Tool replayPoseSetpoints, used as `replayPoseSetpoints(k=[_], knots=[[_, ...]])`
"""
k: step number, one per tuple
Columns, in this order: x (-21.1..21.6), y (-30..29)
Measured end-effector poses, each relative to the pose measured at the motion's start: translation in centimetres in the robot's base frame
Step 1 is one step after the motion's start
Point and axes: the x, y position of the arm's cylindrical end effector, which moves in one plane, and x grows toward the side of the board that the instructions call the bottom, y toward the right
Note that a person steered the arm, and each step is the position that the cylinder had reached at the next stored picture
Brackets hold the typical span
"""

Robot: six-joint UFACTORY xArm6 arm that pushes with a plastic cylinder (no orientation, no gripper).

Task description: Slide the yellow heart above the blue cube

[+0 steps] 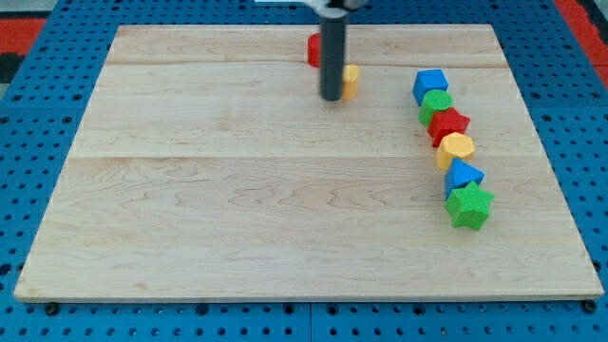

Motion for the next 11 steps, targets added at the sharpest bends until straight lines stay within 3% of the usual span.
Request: replayPoseSetpoints(k=[1,4,5,11], knots=[[-0.8,2.6],[-3.9,-0.2],[-3.9,2.9],[-4.9,7.0]])
